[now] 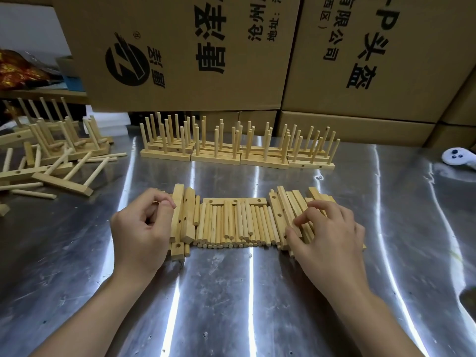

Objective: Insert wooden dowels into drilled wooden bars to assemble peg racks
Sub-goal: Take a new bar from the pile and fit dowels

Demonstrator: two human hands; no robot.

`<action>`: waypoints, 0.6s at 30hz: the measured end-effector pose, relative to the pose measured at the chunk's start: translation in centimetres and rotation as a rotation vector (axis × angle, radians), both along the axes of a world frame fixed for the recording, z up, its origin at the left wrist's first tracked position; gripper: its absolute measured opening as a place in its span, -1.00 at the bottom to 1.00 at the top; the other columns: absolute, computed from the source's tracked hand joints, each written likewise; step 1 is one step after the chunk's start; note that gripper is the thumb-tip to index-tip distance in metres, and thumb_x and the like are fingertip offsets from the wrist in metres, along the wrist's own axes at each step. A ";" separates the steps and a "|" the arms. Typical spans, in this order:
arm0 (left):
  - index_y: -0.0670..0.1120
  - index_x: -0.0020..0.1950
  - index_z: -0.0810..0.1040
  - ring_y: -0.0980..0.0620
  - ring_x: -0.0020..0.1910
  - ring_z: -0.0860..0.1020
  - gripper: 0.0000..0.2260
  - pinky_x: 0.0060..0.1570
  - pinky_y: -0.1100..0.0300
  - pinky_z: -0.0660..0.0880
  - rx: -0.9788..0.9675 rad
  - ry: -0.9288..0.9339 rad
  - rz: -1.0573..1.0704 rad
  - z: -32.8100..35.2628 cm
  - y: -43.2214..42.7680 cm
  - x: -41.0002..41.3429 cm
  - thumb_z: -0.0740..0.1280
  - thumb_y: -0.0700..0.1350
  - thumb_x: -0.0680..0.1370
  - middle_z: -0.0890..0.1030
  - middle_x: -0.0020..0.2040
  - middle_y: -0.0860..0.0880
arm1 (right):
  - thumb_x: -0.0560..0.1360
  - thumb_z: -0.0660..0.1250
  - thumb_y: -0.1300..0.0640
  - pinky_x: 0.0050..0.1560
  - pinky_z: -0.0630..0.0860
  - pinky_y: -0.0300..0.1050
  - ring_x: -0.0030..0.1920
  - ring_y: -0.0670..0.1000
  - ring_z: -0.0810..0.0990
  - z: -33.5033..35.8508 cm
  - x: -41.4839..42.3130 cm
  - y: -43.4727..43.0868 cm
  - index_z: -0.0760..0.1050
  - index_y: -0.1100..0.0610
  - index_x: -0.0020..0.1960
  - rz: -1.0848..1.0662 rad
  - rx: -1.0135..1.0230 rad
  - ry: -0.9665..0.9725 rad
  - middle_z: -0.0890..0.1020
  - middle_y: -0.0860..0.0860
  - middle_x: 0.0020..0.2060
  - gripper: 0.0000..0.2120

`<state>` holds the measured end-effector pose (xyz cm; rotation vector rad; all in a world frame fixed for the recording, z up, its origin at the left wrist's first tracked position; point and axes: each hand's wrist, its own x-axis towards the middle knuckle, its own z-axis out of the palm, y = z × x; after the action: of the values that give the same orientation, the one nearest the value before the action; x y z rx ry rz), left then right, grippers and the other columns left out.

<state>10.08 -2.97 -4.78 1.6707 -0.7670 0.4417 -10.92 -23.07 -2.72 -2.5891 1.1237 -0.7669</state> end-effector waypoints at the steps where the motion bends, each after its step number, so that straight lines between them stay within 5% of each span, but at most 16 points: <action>1: -0.02 -0.20 0.61 -0.10 -0.47 0.37 -0.81 -0.48 0.13 0.20 0.002 0.000 -0.005 0.0 0.0 0.0 0.28 -0.13 0.59 0.46 -0.48 -0.13 | 0.53 0.46 -0.14 0.37 0.23 0.05 0.41 -0.02 0.34 0.0 0.0 0.0 0.59 -0.11 -0.03 -0.002 -0.003 -0.003 0.51 -0.17 0.25 -0.86; 18: 0.01 -0.20 0.59 -0.10 -0.46 0.39 -0.80 -0.48 0.13 0.21 -0.014 -0.004 -0.020 0.1 0.0 0.0 0.27 -0.07 0.59 0.47 -0.47 -0.11 | 0.47 0.46 -0.21 0.36 0.24 0.08 0.41 0.01 0.36 0.3 -0.4 -0.1 0.53 -0.11 -0.30 -0.043 -0.087 0.059 0.56 -0.16 0.26 -0.73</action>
<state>10.04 -2.92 -4.70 1.6482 -0.7808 0.4358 -11.36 -23.20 -2.40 -2.6842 1.1926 -0.7696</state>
